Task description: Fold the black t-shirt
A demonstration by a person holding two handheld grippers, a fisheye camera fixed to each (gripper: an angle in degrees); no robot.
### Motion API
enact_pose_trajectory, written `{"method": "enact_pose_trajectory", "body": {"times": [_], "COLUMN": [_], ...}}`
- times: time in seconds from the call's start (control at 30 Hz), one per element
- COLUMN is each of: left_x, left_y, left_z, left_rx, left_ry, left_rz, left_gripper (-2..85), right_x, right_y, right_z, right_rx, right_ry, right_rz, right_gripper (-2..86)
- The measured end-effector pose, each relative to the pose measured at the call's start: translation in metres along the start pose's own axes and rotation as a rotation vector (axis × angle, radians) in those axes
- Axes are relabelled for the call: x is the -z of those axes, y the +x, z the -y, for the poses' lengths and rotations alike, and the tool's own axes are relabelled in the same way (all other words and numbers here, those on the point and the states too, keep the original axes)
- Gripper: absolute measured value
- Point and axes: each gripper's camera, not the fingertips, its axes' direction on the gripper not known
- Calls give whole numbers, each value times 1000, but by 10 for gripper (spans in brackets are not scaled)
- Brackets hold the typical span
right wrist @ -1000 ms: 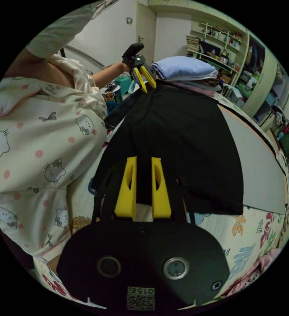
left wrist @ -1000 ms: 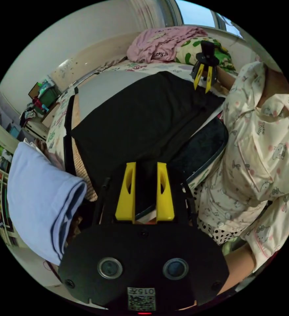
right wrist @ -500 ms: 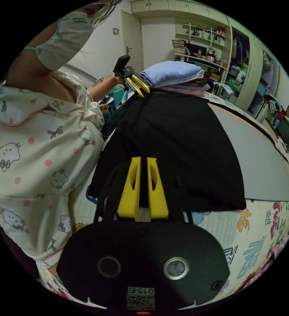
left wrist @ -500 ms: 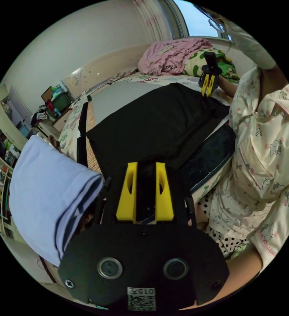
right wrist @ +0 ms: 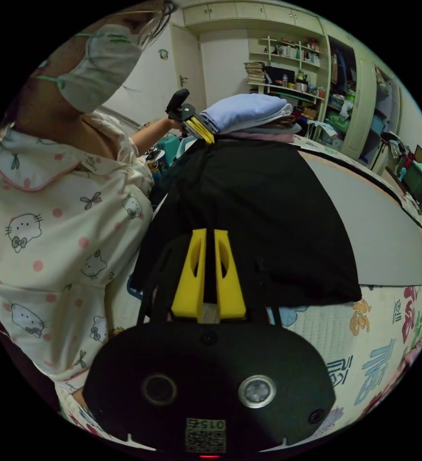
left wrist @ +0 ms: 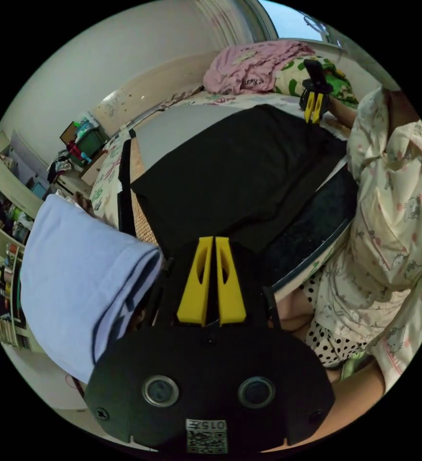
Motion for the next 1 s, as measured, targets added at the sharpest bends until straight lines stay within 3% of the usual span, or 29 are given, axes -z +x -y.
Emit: {"method": "enact_pose_trajectory", "body": {"times": [0.13,0.33,0.5,0.57,0.6,0.67,0.73,0.83,1.0], "left_x": [32,53,-3,-24,-32,-39,-59,-97,-146], "left_y": [-33,-141,-249,-260,-259,-243,-214,-187,-181], "left_z": [12,116,216,234,242,253,257,259,277], "left_rx": [35,164,681,798,803,625,358,195,135], "left_ry": [105,276,538,539,522,482,327,137,-40], "left_rz": [-3,91,133,208,195,126,11,-17,-16], "left_gripper": [4,6,34,66,74,83,88,92,94], "right_x": [23,107,156,157,150,123,85,18,-60], "right_y": [22,127,335,370,367,348,338,343,388], "right_z": [43,148,271,288,301,321,340,379,440], "right_rx": [-99,-426,-801,-945,-898,-741,-656,-545,-521], "right_ry": [85,261,431,455,465,421,311,116,-119], "right_rz": [-31,-324,-695,-728,-698,-645,-607,-495,-418], "right_gripper": [27,2,14,25,39,65,75,100,131]}}
